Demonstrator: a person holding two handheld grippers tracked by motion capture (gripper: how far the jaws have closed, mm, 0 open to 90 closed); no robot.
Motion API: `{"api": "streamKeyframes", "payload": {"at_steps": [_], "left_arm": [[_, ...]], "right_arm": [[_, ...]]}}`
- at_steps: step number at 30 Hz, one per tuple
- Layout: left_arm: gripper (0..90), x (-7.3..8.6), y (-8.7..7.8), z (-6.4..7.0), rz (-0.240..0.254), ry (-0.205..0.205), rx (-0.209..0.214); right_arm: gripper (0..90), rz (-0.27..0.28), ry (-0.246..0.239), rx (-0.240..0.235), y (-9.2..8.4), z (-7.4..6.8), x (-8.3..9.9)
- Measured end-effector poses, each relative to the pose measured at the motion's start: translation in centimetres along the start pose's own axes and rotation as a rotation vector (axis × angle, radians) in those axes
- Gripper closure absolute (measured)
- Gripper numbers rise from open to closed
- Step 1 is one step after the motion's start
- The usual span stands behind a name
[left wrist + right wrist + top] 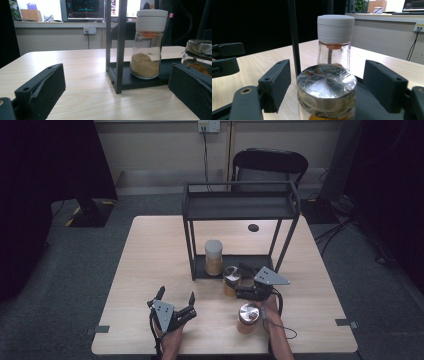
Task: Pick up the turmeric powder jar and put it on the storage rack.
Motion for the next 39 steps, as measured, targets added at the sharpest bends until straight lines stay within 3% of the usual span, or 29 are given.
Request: {"api": "streamKeyframes", "payload": {"at_steps": [11, 39], "left_arm": [[0.6, -0.02, 0.02, -0.01, -0.002, 0.001, 0.002], [0.6, -0.01, 0.01, -0.02, -0.002, -0.001, 0.001]], "right_arm": [[25.0, -0.014, 0.003, -0.026, 0.43, 0.08, 0.55], [29.0, -0.047, 0.001, -0.034, 0.3, 0.48, 1.08]]}}
Point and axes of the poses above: each handheld gripper's, and its own axes: y roughly forward along the jaws, x roughly out of its underside, z roughly to its right, the point moved 9 cm from there along y, roughly forward along the jaws, and after that the axes turned 6 degrees about -x, right-handed, at the moved point
